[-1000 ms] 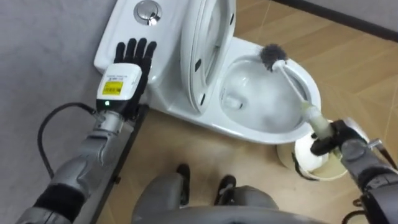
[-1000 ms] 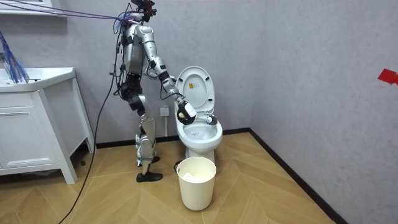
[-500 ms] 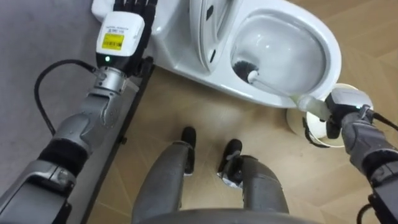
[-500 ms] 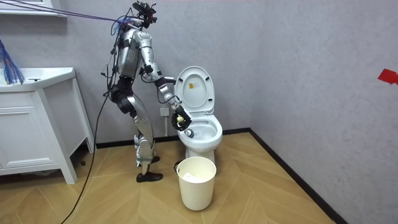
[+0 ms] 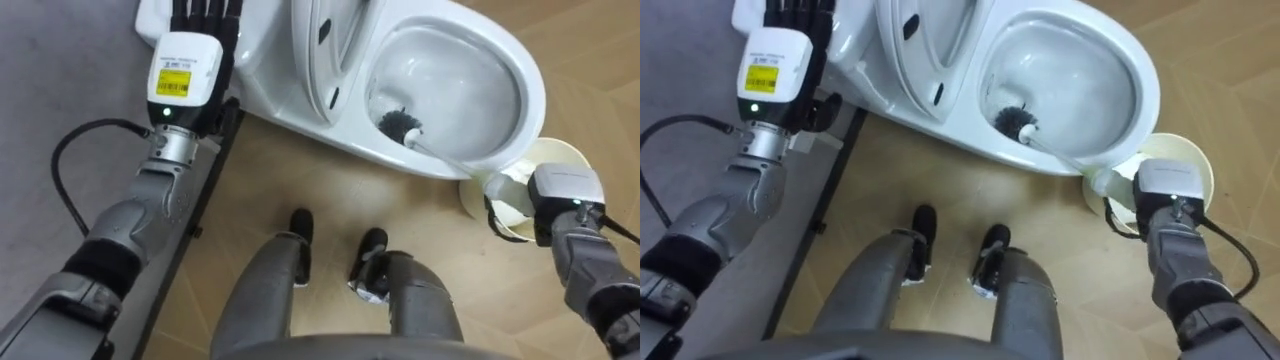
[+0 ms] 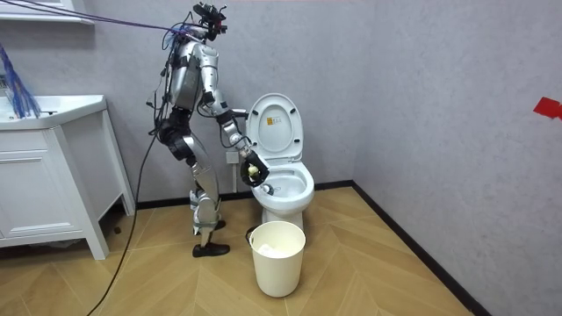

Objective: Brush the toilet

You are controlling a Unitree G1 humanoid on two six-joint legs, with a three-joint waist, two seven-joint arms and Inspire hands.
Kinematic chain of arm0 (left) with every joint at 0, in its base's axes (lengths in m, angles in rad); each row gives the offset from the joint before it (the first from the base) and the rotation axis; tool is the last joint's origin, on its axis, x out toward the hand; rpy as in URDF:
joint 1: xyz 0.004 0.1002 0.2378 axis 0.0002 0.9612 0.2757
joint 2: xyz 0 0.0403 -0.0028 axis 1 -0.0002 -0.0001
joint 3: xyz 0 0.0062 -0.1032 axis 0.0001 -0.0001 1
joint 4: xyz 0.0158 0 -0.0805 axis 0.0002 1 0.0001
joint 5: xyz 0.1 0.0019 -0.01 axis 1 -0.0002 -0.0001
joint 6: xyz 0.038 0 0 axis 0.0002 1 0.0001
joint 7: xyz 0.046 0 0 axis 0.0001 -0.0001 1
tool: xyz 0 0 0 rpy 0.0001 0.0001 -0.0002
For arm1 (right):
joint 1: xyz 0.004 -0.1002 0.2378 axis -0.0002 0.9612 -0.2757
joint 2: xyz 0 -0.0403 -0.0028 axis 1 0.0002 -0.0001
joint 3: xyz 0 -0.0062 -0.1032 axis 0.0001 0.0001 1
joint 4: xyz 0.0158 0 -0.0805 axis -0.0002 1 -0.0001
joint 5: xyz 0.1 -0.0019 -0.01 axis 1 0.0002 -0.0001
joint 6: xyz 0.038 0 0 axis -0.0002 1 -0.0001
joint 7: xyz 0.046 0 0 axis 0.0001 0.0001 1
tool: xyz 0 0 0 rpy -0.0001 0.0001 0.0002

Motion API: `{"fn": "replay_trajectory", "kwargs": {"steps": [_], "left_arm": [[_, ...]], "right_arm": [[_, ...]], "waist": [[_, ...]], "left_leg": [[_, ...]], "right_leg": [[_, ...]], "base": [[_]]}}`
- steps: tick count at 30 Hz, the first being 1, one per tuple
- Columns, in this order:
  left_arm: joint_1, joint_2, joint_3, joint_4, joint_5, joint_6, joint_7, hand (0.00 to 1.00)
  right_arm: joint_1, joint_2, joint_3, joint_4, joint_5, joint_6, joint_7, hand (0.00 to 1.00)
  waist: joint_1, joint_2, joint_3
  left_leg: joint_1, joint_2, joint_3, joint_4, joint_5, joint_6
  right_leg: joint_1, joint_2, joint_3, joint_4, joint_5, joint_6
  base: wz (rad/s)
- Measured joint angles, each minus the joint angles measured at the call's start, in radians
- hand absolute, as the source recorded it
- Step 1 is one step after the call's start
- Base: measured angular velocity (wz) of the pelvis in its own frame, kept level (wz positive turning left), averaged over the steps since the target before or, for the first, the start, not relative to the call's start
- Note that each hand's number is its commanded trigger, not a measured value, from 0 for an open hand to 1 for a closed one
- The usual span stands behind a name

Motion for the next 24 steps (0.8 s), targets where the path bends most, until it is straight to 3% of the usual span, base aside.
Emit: {"fn": "replay_trajectory", "kwargs": {"steps": [3, 5, 6, 9, 12, 14, 16, 20, 21, 24], "left_arm": [[-0.015, 0.0, -0.005, 0.007, -0.009, 0.01, -0.017, 0.0], [-0.033, 0.0, -0.021, 0.01, -0.048, 0.013, -0.02, 0.0], [-0.051, 0.0, -0.024, 0.01, -0.064, 0.009, -0.019, 0.0], [-0.107, 0.003, -0.061, 0.011, -0.105, 0.008, -0.013, 0.0], [-0.158, 0.007, -0.076, 0.01, -0.115, 0.004, 0.005, 0.0], [-0.176, 0.016, -0.075, 0.002, -0.106, -0.001, 0.028, 0.0], [-0.185, 0.046, -0.074, -0.02, -0.109, -0.009, 0.067, 0.0], [-0.197, 0.057, -0.056, -0.023, -0.099, -0.009, 0.097, 0.0], [-0.212, 0.06, -0.056, -0.022, -0.099, -0.008, 0.099, 0.0], [-0.227, 0.104, -0.056, -0.02, -0.098, -0.007, 0.089, 0.0]], "right_arm": [[-0.026, -0.003, 0.018, 0.014, 0.004, -0.001, -0.004, 1.0], [-0.076, -0.006, 0.04, 0.037, 0.024, -0.002, 0.001, 1.0], [-0.114, -0.011, 0.055, 0.045, 0.046, -0.003, 0.008, 1.0], [-0.243, -0.004, 0.114, 0.115, 0.215, -0.02, 0.04, 1.0], [-0.387, 0.021, 0.12, 0.191, 0.433, -0.014, 0.057, 1.0], [-0.453, 0.023, 0.113, 0.21, 0.553, 0.003, 0.058, 1.0], [-0.505, 0.018, 0.112, 0.211, 0.64, 0.01, 0.057, 1.0], [-0.534, 0.009, 0.091, 0.211, 0.669, 0.01, 0.057, 1.0], [-0.542, -0.002, 0.088, 0.211, 0.666, 0.01, 0.057, 1.0], [-0.569, -0.01, 0.074, 0.211, 0.655, 0.01, 0.057, 1.0]], "waist": [[0.006, 0.004, 0.0019], [0.01, 0.019, 0.0101], [0.018, 0.029, 0.0143], [0.057, 0.027, 0.0218], [0.084, 0.015, 0.0343], [0.092, -0.008, 0.0484], [0.089, -0.036, 0.0612], [0.079, -0.048, 0.0614], [0.075, -0.055, 0.0654], [0.052, -0.076, 0.0679]], "left_leg": [[-0.001, 0.001, 0.0, 0.003, 0.0, -0.001], [-0.01, 0.003, -0.003, 0.013, -0.001, -0.001], [-0.03, 0.006, -0.005, 0.022, 0.0, -0.002], [-0.073, 0.004, -0.001, 0.023, 0.012, -0.006], [-0.108, -0.002, 0.005, 0.014, 0.03, -0.01], [-0.123, -0.002, 0.014, 0.005, 0.041, -0.013], [-0.149, 0.0, 0.015, 0.008, 0.048, -0.021], [-0.187, -0.002, 0.012, 0.037, 0.049, -0.023], [-0.197, -0.002, 0.013, 0.042, 0.051, -0.024], [-0.208, -0.008, 0.013, 0.059, 0.056, -0.027]], "right_leg": [[-0.001, 0.0, -0.002, 0.01, -0.002, -0.004], [-0.003, 0.0, -0.005, 0.012, -0.003, -0.006], [-0.02, 0.001, -0.007, 0.017, -0.002, -0.004], [-0.081, -0.006, 0.007, 0.048, 0.007, -0.016], [-0.134, -0.024, 0.011, 0.078, 0.005, -0.027], [-0.162, -0.029, 0.017, 0.095, 0.001, -0.033], [-0.192, -0.027, 0.019, 0.106, -0.001, -0.043], [-0.23, -0.03, 0.018, 0.138, -0.006, -0.051], [-0.244, -0.038, 0.02, 0.154, -0.01, -0.053], [-0.261, -0.049, 0.02, 0.178, -0.019, -0.059]], "base": [[0.0], [0.0], [-0.07], [-0.07], [0.05], [0.07], [0.0], [0.01], [0.06], [0.04]]}}
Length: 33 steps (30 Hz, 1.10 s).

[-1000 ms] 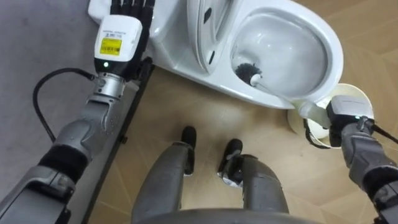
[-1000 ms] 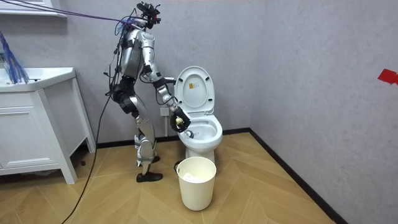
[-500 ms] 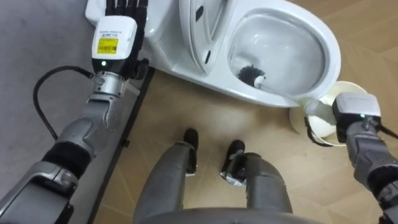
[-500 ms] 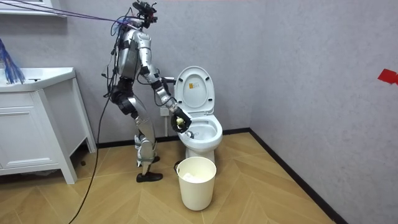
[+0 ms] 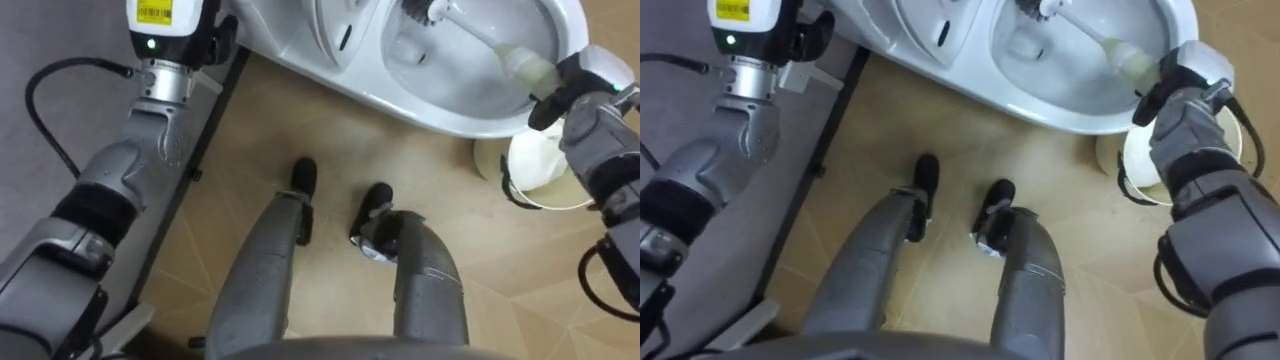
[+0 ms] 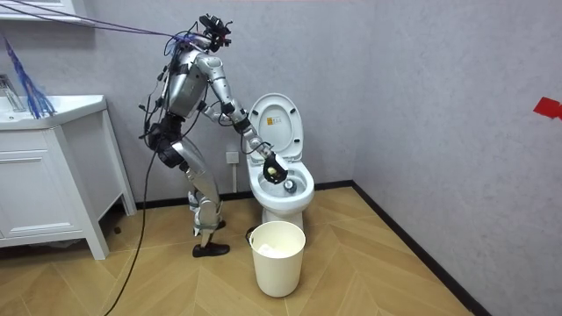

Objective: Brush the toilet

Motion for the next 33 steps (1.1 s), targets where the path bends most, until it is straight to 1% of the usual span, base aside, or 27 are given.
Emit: {"fn": "replay_trajectory", "kwargs": {"steps": [1, 3, 5, 6, 8, 9, 10, 11, 12, 13, 14, 15, 16, 17, 18, 19, 20, 21, 22, 23, 24, 25, 26, 28, 30, 32, 33], "left_arm": [[-0.004, 0.012, 0.0, 0.0, 0.0, 0.002, -0.008, 0.0], [-0.007, 0.022, 0.0, 0.0, 0.003, 0.014, -0.03, 0.0], [-0.008, 0.024, 0.001, -0.004, 0.016, 0.031, -0.049, 0.0], [-0.01, 0.024, 0.0, -0.004, 0.019, 0.039, -0.061, 0.0], [-0.017, 0.022, -0.002, -0.001, 0.023, 0.044, -0.085, 0.0], [-0.016, 0.021, -0.005, 0.006, 0.04, 0.046, -0.101, 0.0], [-0.013, 0.021, -0.012, 0.016, 0.04, 0.047, -0.12, 0.0], [-0.011, 0.02, -0.015, 0.016, 0.04, 0.047, -0.126, 0.0], [-0.013, 0.014, -0.024, 0.014, 0.04, 0.047, -0.139, 0.0], [-0.015, 0.011, -0.036, 0.012, 0.039, 0.051, -0.153, 0.0], [-0.014, 0.011, -0.042, 0.012, 0.038, 0.054, -0.158, 0.0], [-0.012, 0.009, -0.043, 0.01, 0.038, 0.055, -0.166, 0.0], [-0.009, 0.006, -0.042, 0.009, 0.038, 0.057, -0.175, 0.0], [-0.006, 0.002, -0.039, 0.01, 0.037, 0.059, -0.179, 0.0], [0.0, -0.007, -0.039, 0.009, 0.027, 0.065, -0.183, 0.0], [0.018, -0.011, -0.035, -0.003, 0.027, 0.07, -0.194, 0.0], [0.032, -0.011, -0.032, -0.011, 0.028, 0.071, -0.197, 0.0], [0.063, -0.012, -0.021, -0.023, 0.026, 0.07, -0.198, 0.0], [0.088, -0.011, -0.015, -0.038, 0.01, 0.072, -0.197, 0.0], [0.1, -0.009, -0.013, -0.047, -0.005, 0.074, -0.196, 0.0], [0.122, -0.009, -0.006, -0.066, -0.033, 0.077, -0.192, 0.0], [0.142, -0.009, 0.007, -0.09, -0.059, 0.076, -0.189, 0.0], [0.15, -0.009, 0.01, -0.093, -0.069, 0.076, -0.188, 0.0], [0.172, -0.007, 0.018, -0.094, -0.101, 0.076, -0.169, 0.0], [0.173, -0.004, 0.026, -0.092, -0.102, 0.073, -0.169, 0.0], [0.171, -0.004, 0.024, -0.092, -0.102, 0.073, -0.168, 0.0], [0.162, -0.004, 0.02, -0.088, -0.102, 0.072, -0.168, 0.0]], "right_arm": [[-0.006, -0.009, 0.002, 0.0, -0.015, -0.001, 0.0, 1.0], [-0.01, -0.022, 0.003, -0.004, -0.051, -0.005, 0.001, 1.0], [-0.01, -0.023, 0.002, -0.014, -0.111, -0.005, 0.002, 1.0], [-0.01, -0.022, 0.003, -0.022, -0.154, -0.005, 0.012, 1.0], [-0.008, -0.016, 0.01, -0.026, -0.205, -0.006, 0.028, 1.0], [-0.001, -0.012, 0.03, -0.028, -0.247, -0.004, 0.032, 1.0], [0.016, -0.008, 0.043, -0.041, -0.306, 0.001, 0.041, 1.0], [0.027, -0.012, 0.05, -0.054, -0.332, 0.006, 0.045, 1.0], [0.052, -0.026, 0.071, -0.077, -0.388, 0.014, 0.056, 1.0], [0.081, -0.04, 0.098, -0.109, -0.443, 0.027, 0.076, 1.0], [0.093, -0.039, 0.111, -0.12, -0.467, 0.038, 0.086, 1.0], [0.119, -0.034, 0.12, -0.147, -0.497, 0.063, 0.101, 1.0], [0.142, -0.032, 0.118, -0.175, -0.505, 0.088, 0.11, 1.0], [0.152, -0.033, 0.117, -0.185, -0.506, 0.095, 0.112, 1.0], [0.174, -0.033, 0.116, -0.213, -0.506, 0.113, 0.119, 1.0], [0.211, -0.033, 0.114, -0.265, -0.507, 0.129, 0.123, 1.0], [0.233, -0.031, 0.109, -0.294, -0.508, 0.137, 0.128, 1.0], [0.274, -0.028, 0.09, -0.348, -0.52, 0.147, 0.144, 1.0], [0.315, -0.03, 0.066, -0.394, -0.544, 0.153, 0.15, 1.0], [0.331, -0.031, 0.056, -0.417, -0.548, 0.156, 0.152, 1.0], [0.365, -0.03, 0.039, -0.463, -0.551, 0.167, 0.155, 1.0], [0.4, -0.029, 0.039, -0.508, -0.551, 0.177, 0.155, 1.0], [0.415, -0.026, 0.038, -0.529, -0.551, 0.18, 0.156, 1.0], [0.449, -0.013, 0.035, -0.571, -0.551, 0.193, 0.159, 1.0], [0.454, -0.007, 0.02, -0.571, -0.558, 0.193, 0.168, 1.0], [0.436, -0.011, 0.019, -0.551, -0.558, 0.191, 0.175, 1.0], [0.414, -0.014, 0.021, -0.514, -0.556, 0.181, 0.174, 1.0]], "waist": [[-0.003, -0.007, -0.0001], [-0.003, -0.012, -0.0008], [-0.004, -0.012, -0.0011], [-0.003, -0.009, -0.0025], [0.008, 0.004, -0.0028], [0.01, 0.017, -0.0026], [0.013, 0.035, -0.0021], [0.016, 0.047, -0.0016], [0.025, 0.069, -0.0037], [0.041, 0.086, -0.0078], [0.047, 0.094, -0.0102], [0.056, 0.104, -0.0166], [0.058, 0.113, -0.0225], [0.058, 0.119, -0.0264], [0.051, 0.127, -0.0311], [0.044, 0.133, -0.0351], [0.042, 0.136, -0.0358], [0.031, 0.139, -0.0389], [0.015, 0.146, -0.0447], [0.008, 0.15, -0.0475], [-0.001, 0.153, -0.0504], [-0.013, 0.154, -0.0509], [-0.02, 0.154, -0.0509], [-0.039, 0.153, -0.0511], [-0.044, 0.152, -0.0512], [-0.044, 0.152, -0.0507], [-0.04, 0.15, -0.0498]], "left_leg": [[0.002, 0.0, 0.002, -0.001, 0.003, -0.001], [0.002, 0.006, 0.004, -0.001, 0.003, -0.001], [0.003, 0.007, 0.003, 0.0, 0.003, -0.001], [0.003, 0.007, 0.002, 0.0, 0.003, -0.001], [0.007, 0.01, -0.006, 0.003, 0.004, -0.002], [0.018, 0.009, -0.016, 0.001, 0.005, -0.004], [0.028, 0.009, -0.025, -0.001, 0.004, -0.004], [0.032, 0.008, -0.032, -0.002, 0.003, -0.007], [0.037, 0.008, -0.042, -0.007, 0.003, -0.01], [0.037, 0.01, -0.044, -0.009, 0.003, -0.01], [0.037, 0.011, -0.047, -0.013, 0.003, -0.01], [0.038, 0.012, -0.047, -0.024, 0.006, -0.013], [0.039, 0.014, -0.046, -0.028, 0.01, -0.009], [0.039, 0.014, -0.046, -0.03, 0.01, -0.009], [0.048, 0.016, -0.044, -0.04, 0.012, -0.01], [0.062, 0.02, -0.044, -0.05, 0.012, -0.011], [0.071, 0.023, -0.044, -0.054, 0.012, -0.012], [0.085, 0.026, -0.044, -0.061, 0.009, -0.015], [0.09, 0.026, -0.044, -0.072, 0.009, -0.016], [0.091, 0.027, -0.044, -0.073, 0.01, -0.016], [0.092, 0.029, -0.042, -0.081, 0.011, -0.018], [0.096, 0.03, -0.037, -0.088, 0.011, -0.018], [0.098, 0.032, -0.031, -0.09, 0.011, -0.018], [0.103, 0.043, -0.007, -0.09, 0.011, -0.017], [0.105, 0.046, -0.004, -0.089, 0.011, -0.017], [0.106, 0.048, 0.004, -0.089, 0.011, -0.017], [0.107, 0.052, 0.014, -0.088, 0.011, -0.017]], "right_leg": [[0.0, 0.0, 0.001, 0.002, -0.001, -0.001], [0.002, 0.002, 0.0, 0.004, 0.001, -0.002], [0.003, 0.002, -0.001, 0.004, 0.005, -0.004], [0.005, 0.003, -0.004, 0.002, 0.008, -0.005], [0.023, 0.017, -0.015, -0.02, 0.018, -0.006], [0.041, 0.019, -0.026, -0.03, 0.02, -0.005], [0.06, 0.02, -0.037, -0.04, 0.019, -0.002], [0.07, 0.022, -0.046, -0.049, 0.019, 0.002], [0.083, 0.025, -0.057, -0.064, 0.02, 0.008], [0.087, 0.029, -0.058, -0.074, 0.024, 0.011], [0.088, 0.033, -0.058, -0.082, 0.027, 0.012], [0.088, 0.037, -0.056, -0.095, 0.034, 0.011], [0.088, 0.039, -0.056, -0.1, 0.038, 0.007], [0.09, 0.04, -0.056, -0.103, 0.039, 0.005], [0.099, 0.042, -0.058, -0.113, 0.04, 0.003], [0.115, 0.047, -0.062, -0.126, 0.041, 0.001], [0.126, 0.052, -0.062, -0.135, 0.041, 0.0], [0.14, 0.058, -0.062, -0.148, 0.041, -0.001], [0.145, 0.059, -0.062, -0.155, 0.041, -0.001], [0.145, 0.061, -0.062, -0.162, 0.042, -0.001], [0.146, 0.065, -0.061, -0.171, 0.046, -0.003], [0.147, 0.066, -0.058, -0.172, 0.047, -0.004], [0.149, 0.068, -0.056, -0.172, 0.047, -0.004], [0.158, 0.074, -0.053, -0.182, 0.047, -0.005], [0.161, 0.078, -0.048, -0.186, 0.046, -0.006], [0.16, 0.077, -0.048, -0.188, 0.046, -0.006], [0.16, 0.077, -0.048, -0.187, 0.046, -0.006]], "base": [[0.0], [-0.04], [-0.02], [-0.04], [-0.02], [0.12], [0.16], [0.17], [0.09], [0.04], [-0.08], [-0.1], [-0.08], [0.0], [0.05], [0.04], [0.0], [0.0], [0.0], [0.0], [-0.04], [-0.04], [-0.03], [-0.06], [0.0], [0.0], [-0.03]]}}
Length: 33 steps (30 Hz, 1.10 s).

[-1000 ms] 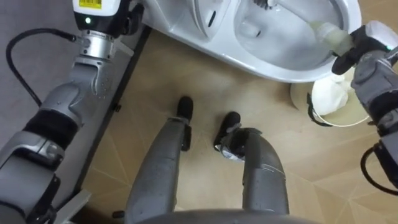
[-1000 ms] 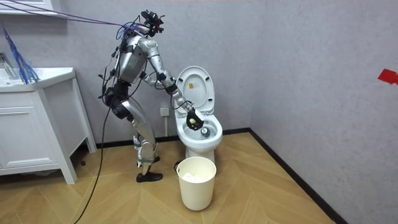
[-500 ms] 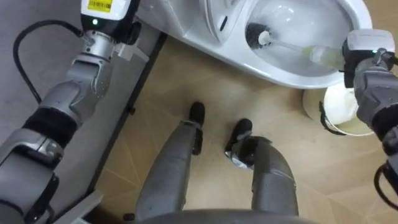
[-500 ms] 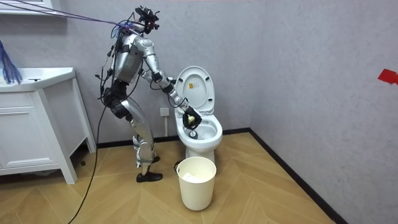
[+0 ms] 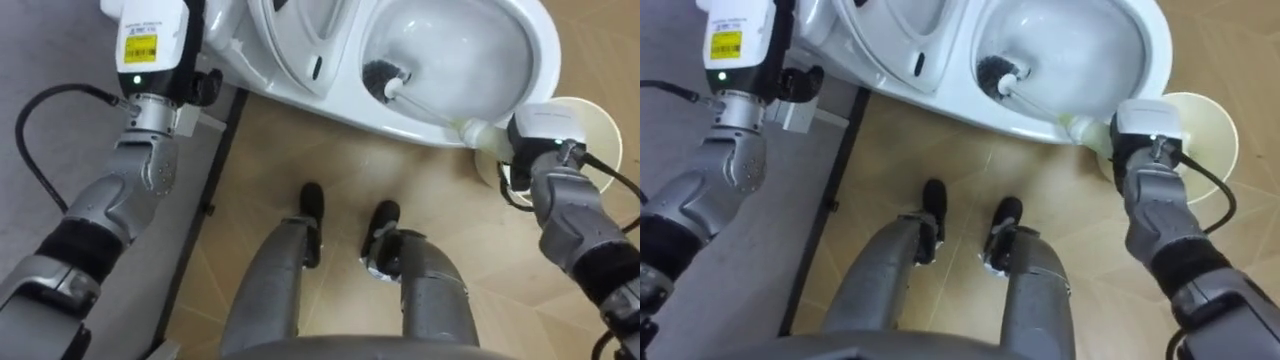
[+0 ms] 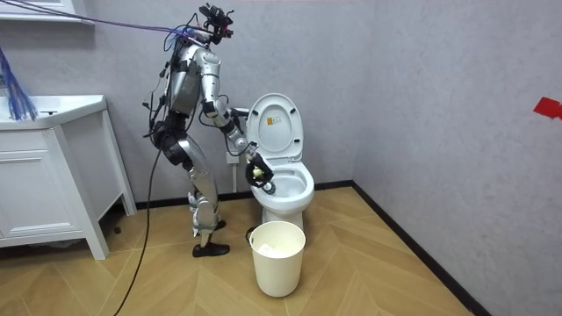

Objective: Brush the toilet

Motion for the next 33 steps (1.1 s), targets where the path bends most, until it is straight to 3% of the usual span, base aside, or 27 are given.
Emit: {"fn": "replay_trajectory", "kwargs": {"steps": [2, 4, 5, 7, 10, 13, 20, 24, 26, 28, 29, 31, 33], "left_arm": [[-0.025, 0.001, -0.016, 0.016, -0.006, -0.003, 0.0, 0.0], [-0.052, 0.003, -0.047, 0.025, -0.033, -0.005, 0.0, 0.0], [-0.062, 0.007, -0.055, 0.029, -0.037, -0.007, 0.001, 0.0], [-0.105, 0.027, -0.072, 0.034, -0.034, -0.009, 0.001, 0.0], [-0.15, 0.029, -0.074, 0.035, -0.009, -0.007, 0.006, 0.0], [-0.167, 0.028, -0.073, 0.043, 0.014, -0.005, 0.018, 0.0], [-0.172, 0.022, -0.067, 0.045, 0.055, 0.044, 0.004, 0.0], [-0.178, 0.013, -0.067, 0.042, 0.081, 0.073, -0.034, 0.0], [-0.175, 0.001, -0.067, 0.045, 0.098, 0.083, -0.054, 0.0], [-0.169, -0.046, -0.075, 0.049, 0.107, 0.106, -0.071, 0.0], [-0.164, -0.06, -0.075, 0.055, 0.113, 0.109, -0.073, 0.0], [-0.148, -0.105, -0.075, 0.081, 0.122, 0.113, -0.084, 0.0], [-0.145, -0.128, -0.071, 0.081, 0.123, 0.119, -0.104, 0.0]], "right_arm": [[-0.045, -0.008, 0.013, 0.08, 0.028, -0.025, -0.007, 1.0], [-0.134, -0.023, 0.062, 0.216, 0.136, -0.079, -0.033, 1.0], [-0.161, -0.025, 0.072, 0.253, 0.187, -0.092, -0.038, 1.0], [-0.24, -0.019, 0.087, 0.35, 0.383, -0.139, -0.046, 1.0], [-0.328, 0.003, 0.063, 0.433, 0.641, -0.151, -0.069, 1.0], [-0.378, 0.006, 0.018, 0.5, 0.761, -0.151, -0.08, 1.0], [-0.376, 0.02, -0.011, 0.504, 0.81, -0.153, -0.053, 1.0], [-0.354, 0.027, -0.021, 0.533, 0.814, -0.19, -0.015, 1.0], [-0.325, 0.044, -0.022, 0.545, 0.802, -0.193, 0.003, 1.0], [-0.265, 0.063, -0.017, 0.553, 0.743, -0.2, 0.026, 1.0], [-0.251, 0.073, -0.016, 0.561, 0.714, -0.202, 0.033, 1.0], [-0.2, 0.121, -0.008, 0.582, 0.634, -0.176, 0.035, 1.0], [-0.187, 0.148, -0.022, 0.581, 0.632, -0.181, 0.024, 1.0]], "waist": [[0.014, -0.003, 0.0018], [0.03, -0.013, 0.0059], [0.036, -0.021, 0.0102], [0.048, -0.051, 0.0268], [0.048, -0.077, 0.0359], [0.042, -0.089, 0.0412], [-0.003, -0.094, 0.04], [-0.003, -0.094, 0.0382], [-0.003, -0.089, 0.0368], [0.004, -0.046, 0.0263], [0.011, -0.035, 0.0229], [0.036, 0.013, 0.0136], [0.041, 0.044, 0.012]], "left_leg": [[0.0, 0.006, 0.014, 0.004, -0.002, 0.003], [0.002, 0.006, 0.021, 0.005, 0.001, 0.007], [0.003, 0.006, 0.028, 0.005, 0.003, 0.009], [-0.008, 0.0, 0.036, 0.005, 0.011, 0.01], [-0.038, -0.012, 0.036, 0.014, 0.022, 0.012], [-0.056, -0.013, 0.037, 0.028, 0.026, 0.015], [-0.058, -0.031, 0.04, 0.033, 0.034, 0.029], [-0.053, -0.039, 0.048, 0.035, 0.027, 0.037], [-0.04, -0.044, 0.042, 0.036, 0.024, 0.038], [-0.031, -0.044, 0.015, 0.036, 0.02, 0.038], [-0.026, -0.043, 0.013, 0.034, 0.019, 0.038], [-0.011, -0.042, 0.012, 0.026, 0.017, 0.043], [-0.006, -0.044, 0.012, 0.017, 0.017, 0.044]], "right_leg": [[0.0, 0.001, 0.0, 0.003, 0.001, -0.001], [-0.005, -0.005, 0.003, 0.015, 0.0, -0.002], [-0.011, -0.009, 0.007, 0.025, -0.002, -0.003], [-0.039, -0.021, 0.016, 0.057, -0.013, -0.008], [-0.082, -0.038, 0.022, 0.097, -0.021, -0.011], [-0.104, -0.043, 0.035, 0.122, -0.024, -0.007], [-0.117, -0.07, 0.039, 0.151, -0.033, 0.013], [-0.115, -0.082, 0.039, 0.164, -0.026, 0.012], [-0.095, -0.077, 0.038, 0.159, -0.027, 0.015], [-0.057, -0.068, 0.005, 0.121, -0.02, 0.026], [-0.05, -0.063, 0.003, 0.114, -0.018, 0.029], [-0.03, -0.058, -0.001, 0.092, -0.01, 0.034], [-0.029, -0.062, 0.001, 0.089, -0.008, 0.038]], "base": [[-0.04], [-0.03], [-0.08], [0.02], [0.11], [0.06], [0.03], [0.01], [0.1], [0.16], [0.0], [-0.1], [-0.08]]}}
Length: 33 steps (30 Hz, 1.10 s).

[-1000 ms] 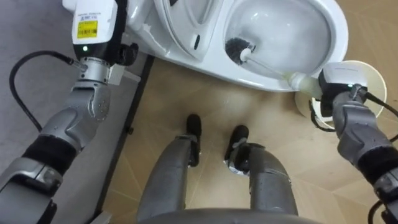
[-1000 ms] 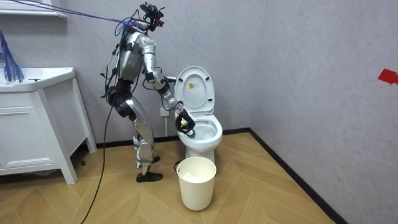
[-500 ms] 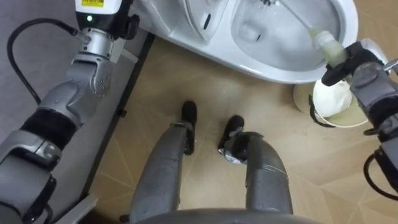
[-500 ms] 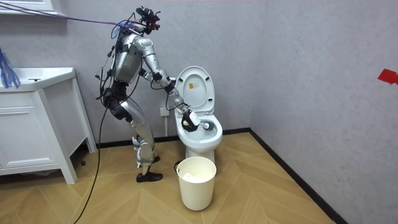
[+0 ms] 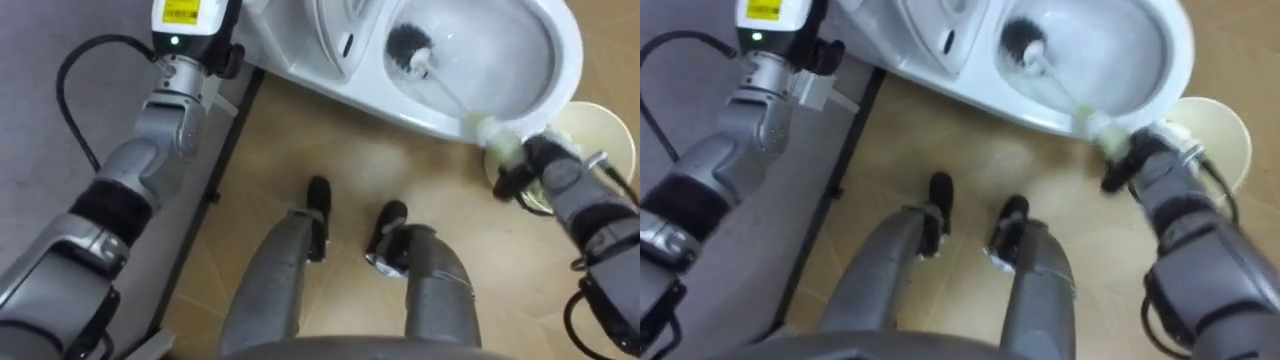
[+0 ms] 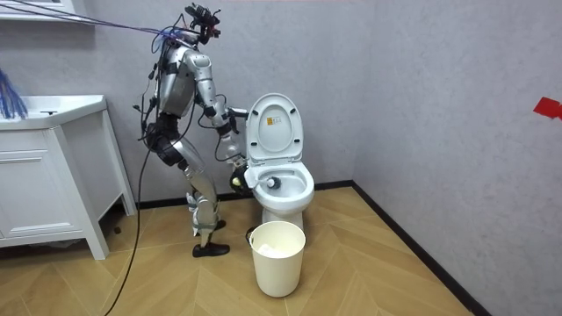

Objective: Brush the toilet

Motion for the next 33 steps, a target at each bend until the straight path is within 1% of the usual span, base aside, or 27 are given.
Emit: {"fn": "replay_trajectory", "kwargs": {"steps": [1, 3, 5, 6, 7, 8, 10, 11, 12, 14, 15, 16, 17, 18, 19, 20, 22, 23, 24, 25, 26, 27, 28, 29, 30, 31, 33], "left_arm": [[0.004, -0.016, 0.015, 0.0, 0.001, 0.001, -0.01, 0.0], [0.015, -0.025, 0.033, 0.0, 0.018, 0.005, -0.016, 0.0], [0.033, -0.029, 0.043, 0.0, 0.02, 0.009, -0.015, 0.0], [0.046, -0.03, 0.045, -0.002, 0.02, 0.017, -0.01, 0.0], [0.052, -0.03, 0.051, -0.007, 0.019, 0.021, -0.005, 0.0], [0.057, -0.029, 0.057, -0.015, 0.019, 0.022, -0.005, 0.0], [0.081, -0.028, 0.077, -0.032, 0.017, 0.02, -0.003, 0.0], [0.081, -0.028, 0.079, -0.032, 0.017, 0.02, 0.002, 0.0], [0.081, -0.027, 0.086, -0.031, 0.017, 0.017, 0.01, 0.0], [0.08, -0.024, 0.088, -0.031, 0.012, 0.006, 0.013, 0.0], [0.074, -0.017, 0.088, -0.031, -0.011, -0.009, 0.015, 0.0], [0.063, -0.004, 0.085, -0.029, -0.035, -0.026, 0.017, 0.0], [0.06, 0.003, 0.084, -0.03, -0.038, -0.031, 0.017, 0.0], [0.057, 0.017, 0.084, -0.031, -0.043, -0.042, 0.026, 0.0], [0.052, 0.041, 0.083, -0.033, -0.044, -0.051, 0.038, 0.0], [0.045, 0.053, 0.083, -0.032, -0.043, -0.057, 0.041, 0.0], [0.008, 0.087, 0.08, -0.024, -0.043, -0.077, 0.051, 0.0], [-0.004, 0.089, 0.076, -0.021, -0.043, -0.078, 0.052, 0.0], [-0.024, 0.09, 0.072, -0.02, -0.04, -0.079, 0.053, 0.0], [-0.033, 0.096, 0.07, -0.009, -0.04, -0.082, 0.063, 0.0], [-0.034, 0.101, 0.065, -0.005, -0.039, -0.084, 0.072, 0.0], [-0.036, 0.116, 0.054, -0.001, -0.038, -0.084, 0.082, 0.0], [-0.04, 0.126, 0.051, 0.001, -0.027, -0.083, 0.083, 0.0], [-0.042, 0.126, 0.05, 0.004, -0.023, -0.084, 0.081, 0.0], [-0.042, 0.125, 0.048, 0.011, -0.022, -0.084, 0.081, 0.0], [-0.042, 0.125, 0.049, 0.015, -0.023, -0.082, 0.075, 0.0], [-0.047, 0.125, 0.049, 0.015, -0.023, -0.078, 0.069, 0.0]], "right_arm": [[0.0, 0.005, -0.001, 0.0, -0.002, 0.0, -0.008, 1.0], [0.002, 0.014, -0.001, -0.006, -0.027, 0.001, -0.008, 1.0], [0.017, 0.019, -0.001, -0.029, -0.054, 0.008, -0.006, 1.0], [0.025, 0.021, 0.0, -0.059, -0.07, 0.015, -0.006, 1.0], [0.044, 0.021, 0.0, -0.091, -0.072, 0.023, -0.005, 1.0], [0.052, 0.022, -0.001, -0.104, -0.072, 0.024, -0.005, 1.0], [0.073, 0.027, -0.001, -0.138, -0.077, 0.024, -0.004, 1.0], [0.075, 0.026, -0.001, -0.141, -0.077, 0.024, -0.004, 1.0], [0.073, 0.026, -0.001, -0.142, -0.087, 0.023, -0.004, 1.0], [0.061, 0.018, 0.001, -0.129, -0.102, 0.021, -0.004, 1.0], [0.044, 0.006, 0.002, -0.117, -0.102, 0.021, -0.004, 1.0], [0.017, -0.019, 0.013, -0.096, -0.092, 0.017, -0.008, 1.0], [-0.002, -0.024, 0.017, -0.078, -0.083, 0.011, -0.013, 1.0], [-0.034, -0.035, 0.021, -0.064, -0.067, 0.01, -0.022, 1.0], [-0.071, -0.04, 0.019, -0.055, -0.049, 0.004, -0.029, 1.0], [-0.094, -0.042, 0.018, -0.05, -0.035, 0.001, -0.031, 1.0], [-0.2, -0.065, -0.009, -0.027, -0.012, -0.004, -0.065, 1.0], [-0.226, -0.078, -0.008, -0.016, -0.023, -0.004, -0.064, 1.0], [-0.255, -0.111, -0.005, -0.002, -0.058, -0.004, -0.064, 1.0], [-0.266, -0.134, 0.003, -0.002, -0.096, -0.006, -0.065, 1.0], [-0.269, -0.14, 0.003, -0.002, -0.12, -0.007, -0.065, 1.0], [-0.28, -0.149, 0.002, -0.002, -0.183, -0.012, -0.065, 1.0], [-0.293, -0.159, 0.002, -0.002, -0.237, -0.018, -0.065, 1.0], [-0.294, -0.167, 0.002, -0.005, -0.265, -0.024, -0.065, 1.0], [-0.293, -0.178, 0.002, -0.015, -0.319, -0.029, -0.066, 1.0], [-0.288, -0.178, 0.002, -0.029, -0.377, -0.029, -0.067, 1.0], [-0.286, -0.178, 0.002, -0.053, -0.434, -0.033, -0.068, 1.0]], "waist": [[0.001, 0.015, -0.0009], [0.004, 0.024, -0.0035], [0.001, 0.027, -0.0044], [-0.001, 0.03, -0.0059], [-0.002, 0.03, -0.0059], [-0.002, 0.03, -0.0062], [-0.009, 0.031, -0.0067], [-0.009, 0.031, -0.0066], [-0.009, 0.03, -0.0061], [-0.004, 0.028, -0.0049], [0.005, 0.022, -0.0016], [0.012, 0.011, 0.0022], [0.012, 0.005, 0.005], [0.012, -0.016, 0.0097], [0.012, -0.05, 0.0129], [0.012, -0.067, 0.0147], [0.001, -0.114, 0.0208], [-0.003, -0.124, 0.0213], [0.0, -0.145, 0.0203], [0.002, -0.165, 0.0199], [-0.001, -0.174, 0.0197], [-0.015, -0.184, 0.0199], [-0.024, -0.186, 0.0211], [-0.023, -0.188, 0.0224], [-0.026, -0.188, 0.0226], [-0.027, -0.186, 0.0227], [-0.026, -0.184, 0.0234]], "left_leg": [[0.005, 0.0, 0.004, -0.003, 0.0, 0.0], [0.013, 0.006, 0.017, -0.011, 0.0, -0.001], [0.025, 0.014, 0.022, -0.026, 0.004, -0.007], [0.029, 0.021, 0.021, -0.033, 0.007, -0.01], [0.035, 0.028, 0.022, -0.038, 0.01, -0.014], [0.037, 0.033, 0.023, -0.04, 0.011, -0.015], [0.039, 0.049, 0.023, -0.046, 0.012, -0.025], [0.038, 0.052, 0.024, -0.046, 0.011, -0.027], [0.037, 0.057, 0.024, -0.046, 0.009, -0.032], [0.038, 0.059, 0.024, -0.045, 0.006, -0.037], [0.037, 0.058, 0.031, -0.041, 0.003, -0.039], [0.03, 0.058, 0.04, -0.03, 0.003, -0.038], [0.028, 0.057, 0.045, -0.028, 0.004, -0.038], [0.023, 0.053, 0.053, -0.026, 0.004, -0.038], [0.019, 0.049, 0.064, -0.026, 0.005, -0.038], [0.016, 0.047, 0.068, -0.023, 0.005, -0.039], [0.0, 0.047, 0.063, -0.017, 0.008, -0.043], [-0.003, 0.047, 0.061, -0.017, 0.011, -0.042], [-0.01, 0.045, 0.055, -0.017, 0.016, -0.041], [-0.011, 0.044, 0.051, -0.016, 0.017, -0.041], [-0.01, 0.044, 0.051, -0.015, 0.017, -0.04], [-0.011, 0.041, 0.045, -0.012, 0.018, -0.039], [-0.014, 0.039, 0.048, -0.009, 0.02, -0.036], [-0.014, 0.039, 0.051, -0.008, 0.02, -0.035], [-0.013, 0.037, 0.052, -0.005, 0.02, -0.032], [-0.013, 0.036, 0.051, 0.005, 0.016, -0.026], [-0.017, 0.038, 0.05, 0.01, 0.012, -0.022]], "right_leg": [[0.002, 0.0, 0.002, 0.0, 0.0, 0.0], [0.006, 0.004, 0.005, -0.009, 0.001, -0.001], [0.014, 0.011, 0.01, -0.026, 0.006, -0.006], [0.022, 0.022, 0.011, -0.043, 0.013, -0.01], [0.03, 0.032, 0.01, -0.06, 0.018, -0.016], [0.034, 0.038, 0.009, -0.069, 0.021, -0.019], [0.044, 0.055, 0.004, -0.093, 0.029, -0.033], [0.046, 0.059, 0.003, -0.097, 0.03, -0.036], [0.046, 0.065, 0.005, -0.102, 0.035, -0.045], [0.043, 0.068, 0.011, -0.099, 0.034, -0.05], [0.034, 0.066, 0.02, -0.086, 0.028, -0.052], [0.02, 0.061, 0.029, -0.068, 0.021, -0.053], [0.014, 0.057, 0.033, -0.058, 0.018, -0.054], [-0.003, 0.049, 0.039, -0.037, 0.008, -0.056], [-0.026, 0.04, 0.051, -0.008, -0.002, -0.059], [-0.035, 0.035, 0.055, 0.006, -0.007, -0.061], [-0.054, 0.033, 0.054, 0.021, -0.008, -0.064], [-0.057, 0.033, 0.053, 0.022, -0.008, -0.065], [-0.061, 0.033, 0.052, 0.021, -0.006, -0.064], [-0.06, 0.034, 0.051, 0.021, -0.006, -0.063], [-0.059, 0.033, 0.051, 0.021, -0.005, -0.062], [-0.057, 0.032, 0.051, 0.021, -0.004, -0.059], [-0.059, 0.029, 0.052, 0.024, -0.004, -0.055], [-0.061, 0.025, 0.053, 0.027, -0.004, -0.054], [-0.063, 0.014, 0.052, 0.038, -0.007, -0.049], [-0.062, 0.012, 0.052, 0.041, -0.012, -0.038], [-0.063, 0.013, 0.05, 0.04, -0.011, -0.038]], "base": [[-0.11], [-0.13], [-0.12], [-0.1], [-0.1], [-0.09], [-0.07], [-0.06], [-0.07], [-0.09], [-0.12], [-0.12], [-0.07], [-0.06], [-0.06], [0.0], [0.06], [0.1], [0.13], [0.11], [0.07], [0.04], [0.0], [0.0], [-0.07], [-0.07], [-0.06]]}}
